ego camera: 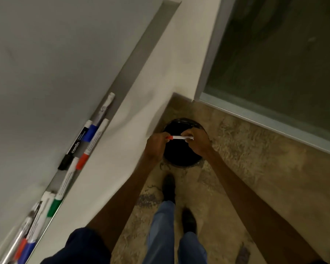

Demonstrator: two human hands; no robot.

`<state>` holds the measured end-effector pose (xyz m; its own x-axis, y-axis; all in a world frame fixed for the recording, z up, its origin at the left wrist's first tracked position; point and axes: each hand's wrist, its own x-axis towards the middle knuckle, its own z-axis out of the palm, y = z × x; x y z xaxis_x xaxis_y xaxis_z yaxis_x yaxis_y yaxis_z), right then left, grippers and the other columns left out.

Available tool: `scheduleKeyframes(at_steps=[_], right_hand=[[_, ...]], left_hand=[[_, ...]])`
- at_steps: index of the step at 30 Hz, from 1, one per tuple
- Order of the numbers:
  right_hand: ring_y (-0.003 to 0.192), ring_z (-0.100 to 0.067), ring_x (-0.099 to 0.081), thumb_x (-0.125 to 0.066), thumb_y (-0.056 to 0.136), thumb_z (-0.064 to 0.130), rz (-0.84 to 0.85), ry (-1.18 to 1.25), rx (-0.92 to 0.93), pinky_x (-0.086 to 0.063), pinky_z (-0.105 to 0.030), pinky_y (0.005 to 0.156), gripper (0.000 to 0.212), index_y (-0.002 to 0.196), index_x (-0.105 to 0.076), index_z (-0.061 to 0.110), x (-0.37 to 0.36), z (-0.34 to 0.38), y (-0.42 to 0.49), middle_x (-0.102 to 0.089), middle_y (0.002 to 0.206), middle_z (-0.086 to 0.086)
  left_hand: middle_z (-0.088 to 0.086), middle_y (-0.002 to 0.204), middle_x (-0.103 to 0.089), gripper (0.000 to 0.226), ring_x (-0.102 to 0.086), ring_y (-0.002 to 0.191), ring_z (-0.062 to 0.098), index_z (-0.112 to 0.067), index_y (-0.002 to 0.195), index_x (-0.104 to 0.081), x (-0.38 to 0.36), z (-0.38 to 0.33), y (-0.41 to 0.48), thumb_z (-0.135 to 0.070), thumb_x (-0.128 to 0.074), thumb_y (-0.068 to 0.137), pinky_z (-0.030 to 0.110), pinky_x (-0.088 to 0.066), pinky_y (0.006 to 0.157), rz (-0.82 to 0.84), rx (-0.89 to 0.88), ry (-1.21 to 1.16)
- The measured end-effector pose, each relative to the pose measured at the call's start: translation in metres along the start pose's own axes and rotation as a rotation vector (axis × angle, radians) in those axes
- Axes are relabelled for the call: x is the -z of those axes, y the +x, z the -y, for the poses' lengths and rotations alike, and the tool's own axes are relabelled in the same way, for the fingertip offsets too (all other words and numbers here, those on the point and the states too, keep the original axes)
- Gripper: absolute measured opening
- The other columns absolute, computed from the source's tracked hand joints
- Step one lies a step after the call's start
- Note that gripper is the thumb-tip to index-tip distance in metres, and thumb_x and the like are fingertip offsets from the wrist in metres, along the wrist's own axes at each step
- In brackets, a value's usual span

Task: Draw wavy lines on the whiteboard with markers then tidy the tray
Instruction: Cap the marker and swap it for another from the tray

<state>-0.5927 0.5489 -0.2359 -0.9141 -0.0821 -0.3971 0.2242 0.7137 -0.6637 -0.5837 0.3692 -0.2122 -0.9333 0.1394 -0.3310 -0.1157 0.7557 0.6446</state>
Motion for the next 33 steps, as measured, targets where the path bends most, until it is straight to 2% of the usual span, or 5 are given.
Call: scheduleKeyframes(at_steps=[7,11,19,30,33], right_hand=[[0.116,-0.026,-0.057,-0.068,0.083,0.005,-0.149,-0.056,-0.033,-0.045,-0.036,0.101,0.031,0.114,-0.068,0.007,-0.021,-0.036,0.015,-0.066,0.119,-0.010],[0.115,-0.021,-0.060,-0.067,0.086,0.015,-0.100,-0.077,-0.137,-0.050,-0.040,0.098,0.026,0.112,-0.069,0.017,-0.026,-0.038,0.011,-0.068,0.118,-0.003],[0.104,-0.018,-0.063,-0.066,0.088,0.024,-0.169,-0.031,-0.020,-0.052,-0.045,0.091,0.017,0.103,-0.072,0.022,-0.018,0.032,-0.022,-0.071,0.109,0.001],[0.090,-0.009,-0.063,-0.062,0.091,0.010,-0.127,0.167,0.372,-0.045,-0.010,0.076,0.018,0.106,-0.069,0.016,-0.013,0.208,-0.127,-0.071,0.103,0.003],[0.089,-0.011,-0.066,-0.067,0.087,0.010,-0.031,0.144,0.485,-0.056,-0.026,0.081,0.019,0.105,-0.069,0.017,-0.031,0.250,-0.163,-0.073,0.101,0.002]], left_hand=[[0.017,0.149,-0.042,0.058,-0.043,0.133,0.033,-0.010,0.144,-0.043,-0.028,0.025,0.041,-0.008,-0.065,0.090,0.036,-0.031,0.108,0.204,-0.003,0.089],[0.014,0.133,-0.058,0.046,-0.054,0.122,0.028,-0.010,0.138,-0.052,-0.030,0.019,0.032,-0.010,-0.062,0.093,0.031,-0.039,0.099,0.244,0.056,0.066],[0.009,0.094,-0.071,0.024,-0.062,0.081,0.023,-0.009,0.097,-0.069,0.014,-0.030,-0.013,-0.025,-0.050,0.099,0.026,-0.036,0.065,-0.041,0.060,0.103],[-0.015,0.090,-0.068,0.004,-0.059,0.071,0.001,-0.032,0.095,-0.062,0.111,-0.045,-0.185,-0.033,-0.059,0.094,0.019,-0.050,0.072,-0.736,0.397,-0.207],[-0.010,0.093,-0.068,0.005,-0.059,0.074,0.003,-0.025,0.098,-0.064,0.131,-0.029,-0.239,-0.025,-0.062,0.093,0.012,-0.046,0.066,-0.868,0.400,-0.195]])
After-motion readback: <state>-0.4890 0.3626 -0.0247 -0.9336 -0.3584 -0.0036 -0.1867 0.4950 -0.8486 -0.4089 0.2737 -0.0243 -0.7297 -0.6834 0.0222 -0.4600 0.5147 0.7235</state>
